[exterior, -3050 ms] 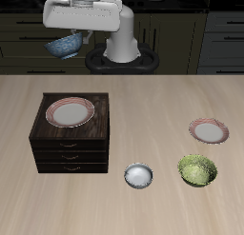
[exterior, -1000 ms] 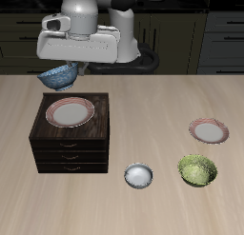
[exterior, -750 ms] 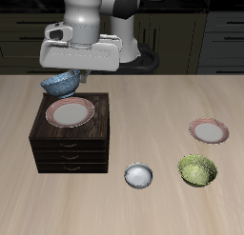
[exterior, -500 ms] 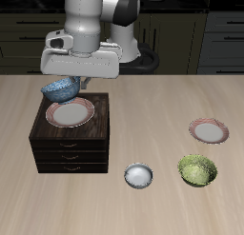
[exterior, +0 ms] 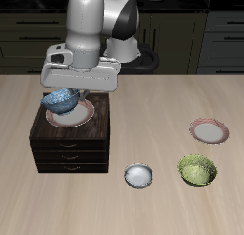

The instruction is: Place the blue bowl onto the plate that is on top of the cabinet

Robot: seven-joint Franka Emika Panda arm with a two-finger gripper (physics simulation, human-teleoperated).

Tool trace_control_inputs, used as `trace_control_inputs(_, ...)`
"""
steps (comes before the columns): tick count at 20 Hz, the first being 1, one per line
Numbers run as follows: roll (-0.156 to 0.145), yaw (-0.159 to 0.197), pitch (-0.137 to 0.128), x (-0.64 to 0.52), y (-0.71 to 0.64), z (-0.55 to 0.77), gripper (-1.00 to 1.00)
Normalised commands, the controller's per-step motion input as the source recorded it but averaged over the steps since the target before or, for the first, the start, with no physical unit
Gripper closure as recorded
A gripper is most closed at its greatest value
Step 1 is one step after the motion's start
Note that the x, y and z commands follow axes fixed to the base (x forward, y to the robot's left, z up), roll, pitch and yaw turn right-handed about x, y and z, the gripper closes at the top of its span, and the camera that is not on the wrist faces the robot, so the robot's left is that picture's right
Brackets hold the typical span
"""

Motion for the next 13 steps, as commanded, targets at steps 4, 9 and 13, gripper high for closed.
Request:
trace_control_inputs(4,-0.059,0.009,0.068,0.01,-0.02,-0.19,-1.0)
trace_control_inputs(9,0.019,0.008,0.003,-0.03,0.07,0.0,-1.0)
trace_control_inputs(13,0.003,0.0,-0.011,-0.05,0.04,0.09,-1.0)
